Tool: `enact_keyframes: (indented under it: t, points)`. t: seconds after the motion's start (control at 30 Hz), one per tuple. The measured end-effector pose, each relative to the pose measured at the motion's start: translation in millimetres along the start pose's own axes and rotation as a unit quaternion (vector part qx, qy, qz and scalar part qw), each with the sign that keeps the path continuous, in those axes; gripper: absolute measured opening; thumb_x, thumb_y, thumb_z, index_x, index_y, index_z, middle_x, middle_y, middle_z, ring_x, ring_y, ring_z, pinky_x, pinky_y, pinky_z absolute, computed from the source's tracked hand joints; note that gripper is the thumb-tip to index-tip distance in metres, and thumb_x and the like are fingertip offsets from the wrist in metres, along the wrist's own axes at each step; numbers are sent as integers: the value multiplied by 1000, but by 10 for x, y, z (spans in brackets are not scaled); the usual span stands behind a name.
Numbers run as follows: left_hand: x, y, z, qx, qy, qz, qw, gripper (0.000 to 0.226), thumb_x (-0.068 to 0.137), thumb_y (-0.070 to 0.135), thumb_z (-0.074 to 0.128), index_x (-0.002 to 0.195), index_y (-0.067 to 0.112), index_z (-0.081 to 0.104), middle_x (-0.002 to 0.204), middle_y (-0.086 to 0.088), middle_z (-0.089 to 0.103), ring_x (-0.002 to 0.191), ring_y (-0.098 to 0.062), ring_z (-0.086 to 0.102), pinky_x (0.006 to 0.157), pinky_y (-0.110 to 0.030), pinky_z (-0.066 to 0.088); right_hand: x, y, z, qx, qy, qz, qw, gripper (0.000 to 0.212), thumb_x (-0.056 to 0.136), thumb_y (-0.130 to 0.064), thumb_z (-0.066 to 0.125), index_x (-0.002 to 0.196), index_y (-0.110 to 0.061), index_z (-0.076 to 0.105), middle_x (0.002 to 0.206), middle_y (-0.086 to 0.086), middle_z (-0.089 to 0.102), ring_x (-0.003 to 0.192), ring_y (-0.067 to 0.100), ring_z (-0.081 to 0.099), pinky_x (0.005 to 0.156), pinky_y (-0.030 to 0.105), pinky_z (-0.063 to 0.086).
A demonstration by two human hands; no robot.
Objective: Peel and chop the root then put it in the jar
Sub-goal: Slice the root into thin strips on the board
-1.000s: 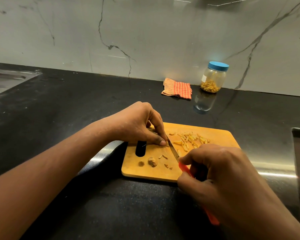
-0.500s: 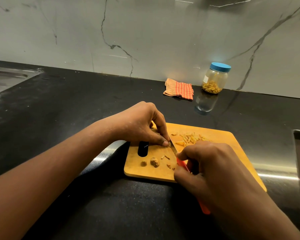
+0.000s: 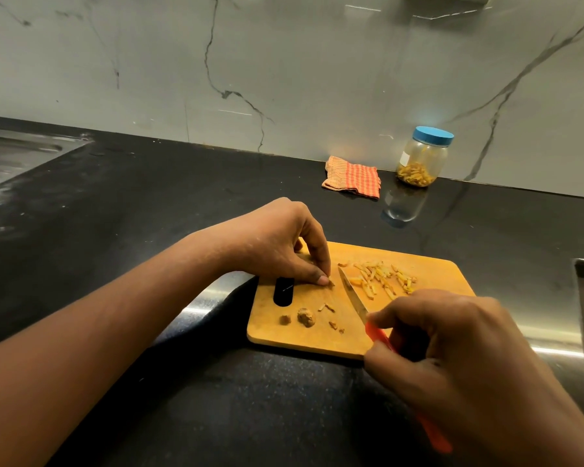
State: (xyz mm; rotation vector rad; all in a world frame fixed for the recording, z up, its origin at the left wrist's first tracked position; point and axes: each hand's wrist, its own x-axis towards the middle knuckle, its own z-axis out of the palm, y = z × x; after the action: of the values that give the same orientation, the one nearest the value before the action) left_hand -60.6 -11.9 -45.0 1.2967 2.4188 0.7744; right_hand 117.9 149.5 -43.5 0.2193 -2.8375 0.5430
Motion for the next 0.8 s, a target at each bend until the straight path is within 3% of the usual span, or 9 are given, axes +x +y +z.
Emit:
enact_keyframes:
  t: [0.17, 0.27, 0.37, 0.57, 0.7, 0.8]
  points:
    - [-12, -26, -37, 10, -15, -2, 1000, 10, 80, 32, 77, 88, 28, 78, 98, 22, 66, 103, -10, 62, 97, -36, 52, -8, -29, -12, 15, -9, 15, 1000, 22, 69, -44, 69, 86, -30, 74, 61, -15, 59, 88, -7, 54, 63, 2, 43]
    - [-22, -35, -59, -1, -18, -8, 1000, 11, 79, 34, 77, 88, 27, 77, 96, 22, 67, 102, -10, 63, 98, -37, 52, -25, -52, -74, 41, -23, 41, 998, 21, 64, -39, 68, 83, -31, 75, 60, -10, 63, 78, -5, 58, 57, 6, 42]
    - [-27, -27, -56, -15, -18, -10, 1000, 15, 80, 29, 77, 95, 27, 76, 97, 20, 69, 102, -5, 63, 100, -33, 50, -34, -69, -153, 57, -39, 55, 996, 16, 62, -37, 67, 75, -33, 74, 66, -22, 65, 67, 1, 61, 53, 12, 44]
    - [-24, 8, -7, -10, -23, 6, 1000, 21, 84, 24, 73, 104, 32, 75, 105, 16, 67, 102, -1, 60, 96, -23, 49, -75, -83, -183, 70, -29, 59, 995, 16, 60, -37, 68, 74, -33, 75, 63, -19, 66, 62, 3, 63, 54, 17, 48]
    - [-12, 3, 23, -8, -18, 9, 1000, 16, 85, 23, 73, 98, 30, 77, 104, 17, 67, 103, -2, 59, 97, -26, 49, -50, -96, -158, 84, -34, 66, 994, 20, 61, -39, 66, 78, -33, 74, 67, -22, 66, 66, 3, 62, 53, 15, 47]
    - [1, 6, 40, -13, -12, 10, 1000, 15, 85, 22, 73, 97, 29, 78, 103, 16, 67, 103, -3, 60, 97, -28, 49, -53, -75, -186, 117, -48, 74, 989, 20, 60, -37, 66, 77, -32, 75, 63, -14, 68, 59, 8, 62, 50, 20, 48]
